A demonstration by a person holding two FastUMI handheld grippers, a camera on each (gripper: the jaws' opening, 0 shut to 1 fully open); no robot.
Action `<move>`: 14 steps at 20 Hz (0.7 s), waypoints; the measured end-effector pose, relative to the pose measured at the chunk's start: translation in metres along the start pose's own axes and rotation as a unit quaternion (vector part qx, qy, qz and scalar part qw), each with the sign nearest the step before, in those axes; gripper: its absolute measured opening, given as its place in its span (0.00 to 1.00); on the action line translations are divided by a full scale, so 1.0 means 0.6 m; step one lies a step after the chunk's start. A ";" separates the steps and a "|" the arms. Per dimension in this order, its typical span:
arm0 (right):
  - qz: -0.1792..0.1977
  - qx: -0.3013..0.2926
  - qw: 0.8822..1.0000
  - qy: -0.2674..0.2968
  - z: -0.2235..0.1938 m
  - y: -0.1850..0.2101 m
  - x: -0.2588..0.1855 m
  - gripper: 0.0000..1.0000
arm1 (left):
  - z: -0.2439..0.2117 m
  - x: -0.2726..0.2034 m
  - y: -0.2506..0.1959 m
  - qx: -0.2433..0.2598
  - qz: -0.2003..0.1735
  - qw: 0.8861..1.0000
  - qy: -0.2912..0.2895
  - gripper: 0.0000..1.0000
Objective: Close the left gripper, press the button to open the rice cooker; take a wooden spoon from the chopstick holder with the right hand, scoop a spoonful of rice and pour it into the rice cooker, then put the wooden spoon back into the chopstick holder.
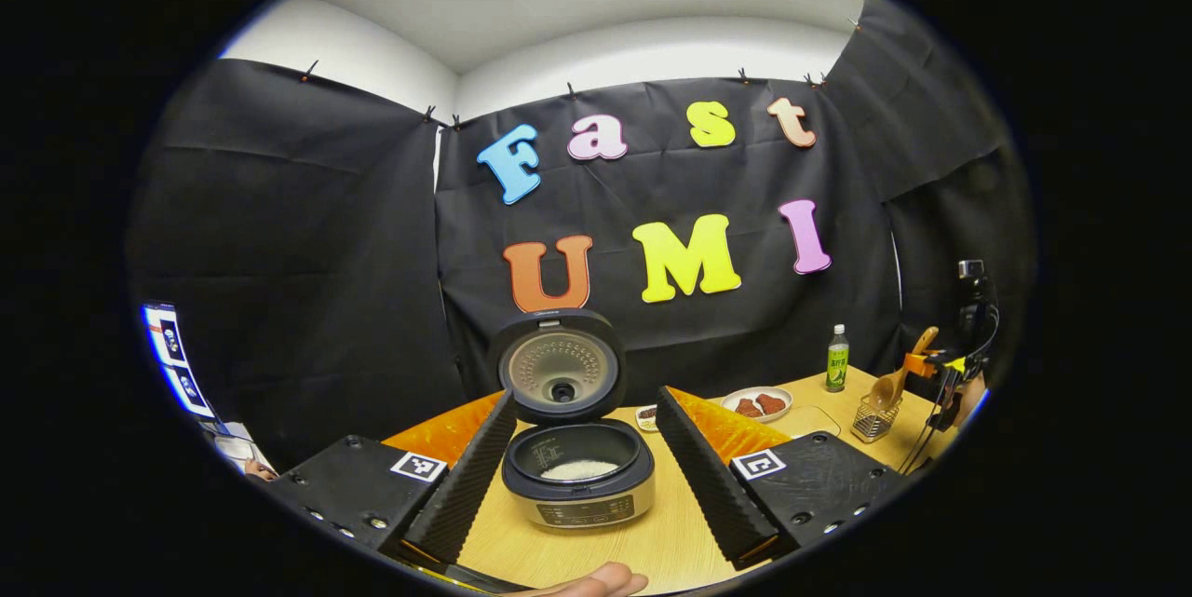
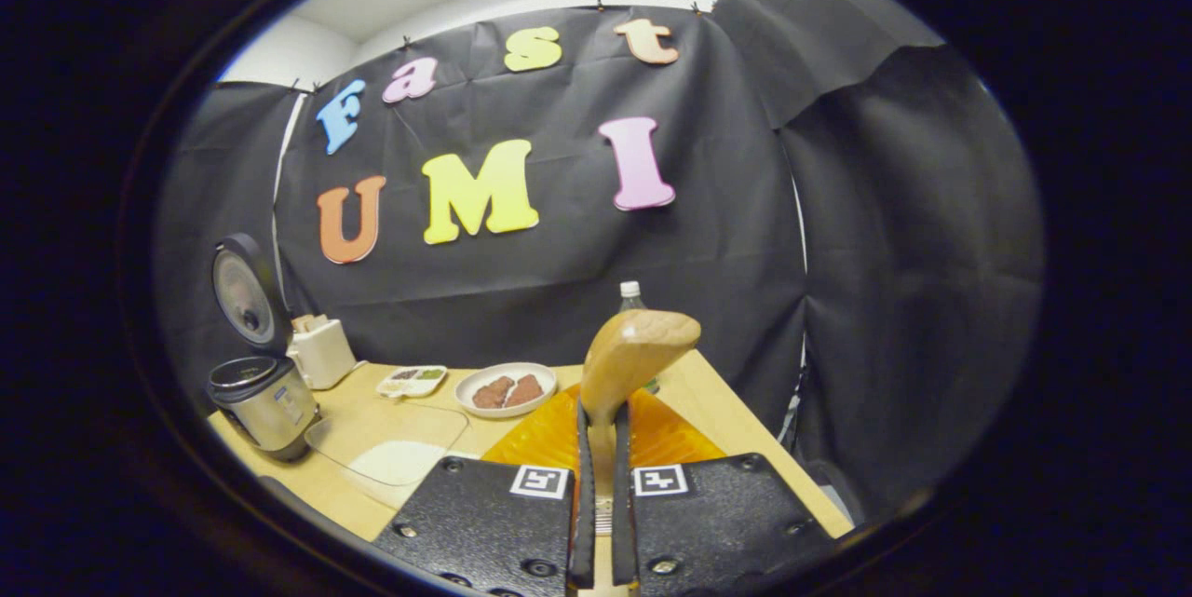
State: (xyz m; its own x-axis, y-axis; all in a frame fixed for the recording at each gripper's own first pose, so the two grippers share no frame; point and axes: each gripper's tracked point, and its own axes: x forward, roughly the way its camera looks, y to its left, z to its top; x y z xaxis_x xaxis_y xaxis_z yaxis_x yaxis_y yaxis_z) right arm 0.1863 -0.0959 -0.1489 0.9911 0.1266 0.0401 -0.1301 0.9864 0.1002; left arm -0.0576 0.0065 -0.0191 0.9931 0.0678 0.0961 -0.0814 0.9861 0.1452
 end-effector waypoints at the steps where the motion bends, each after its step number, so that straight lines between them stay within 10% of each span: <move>1: 0.005 -0.005 1.000 -0.006 0.020 0.012 -0.007 0.12 | 0.002 -0.005 0.001 -0.001 -0.001 1.000 -0.001 0.96; 14: 0.057 -0.038 0.998 -0.003 0.084 0.246 -0.010 0.12 | -0.017 -0.042 0.033 0.000 -0.007 1.000 0.002 0.96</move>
State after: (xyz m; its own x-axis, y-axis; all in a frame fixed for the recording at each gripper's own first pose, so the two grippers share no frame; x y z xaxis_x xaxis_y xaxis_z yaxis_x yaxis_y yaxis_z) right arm 0.1600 0.0436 -0.0843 0.9696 0.2389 0.0536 -0.2402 0.9705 0.0191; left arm -0.0832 0.0257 -0.0287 0.9944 0.0536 0.0909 -0.0667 0.9869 0.1472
